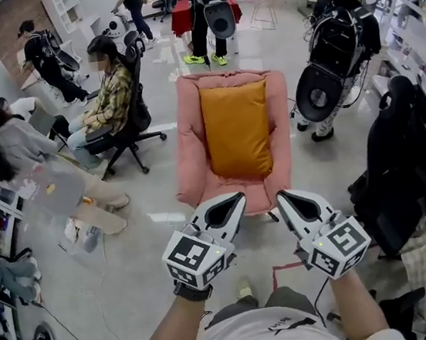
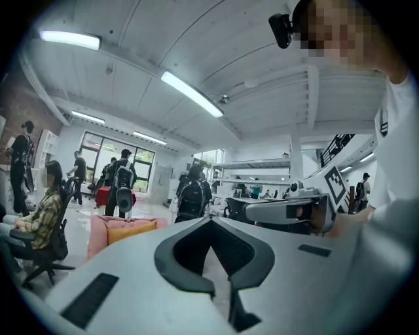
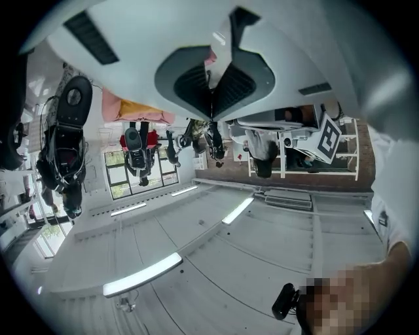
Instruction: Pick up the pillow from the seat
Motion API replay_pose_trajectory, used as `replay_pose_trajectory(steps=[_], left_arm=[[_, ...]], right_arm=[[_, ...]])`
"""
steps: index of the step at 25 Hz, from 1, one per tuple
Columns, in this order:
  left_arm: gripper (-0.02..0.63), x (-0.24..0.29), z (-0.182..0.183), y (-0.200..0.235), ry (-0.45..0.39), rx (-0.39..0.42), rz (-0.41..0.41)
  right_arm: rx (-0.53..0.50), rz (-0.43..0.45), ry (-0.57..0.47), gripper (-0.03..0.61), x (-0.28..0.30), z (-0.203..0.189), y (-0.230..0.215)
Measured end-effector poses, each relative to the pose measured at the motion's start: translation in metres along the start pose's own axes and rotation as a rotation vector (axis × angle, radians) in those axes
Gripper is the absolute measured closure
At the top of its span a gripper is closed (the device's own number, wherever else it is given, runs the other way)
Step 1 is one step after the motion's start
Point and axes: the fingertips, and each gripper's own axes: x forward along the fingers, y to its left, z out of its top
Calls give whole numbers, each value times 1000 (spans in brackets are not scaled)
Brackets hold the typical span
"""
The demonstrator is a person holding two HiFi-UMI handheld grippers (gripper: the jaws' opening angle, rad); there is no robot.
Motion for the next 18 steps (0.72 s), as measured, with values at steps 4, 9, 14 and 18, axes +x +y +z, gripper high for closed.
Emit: replay_pose_trajectory(steps=[4, 9, 14, 18], left_arm=[[604, 15, -1, 24, 8, -2, -10], [603, 38, -7, 54, 29, -18, 2], [603, 76, -12, 81, 49, -8, 13], [604, 107, -8, 106, 64, 1, 27]], right_arm=[[-1, -17, 9, 561, 21, 4, -17], [7, -19, 16, 561, 48, 4, -43], [27, -6, 11, 561, 79, 0, -82], [31, 15, 9, 561, 107, 7, -115]])
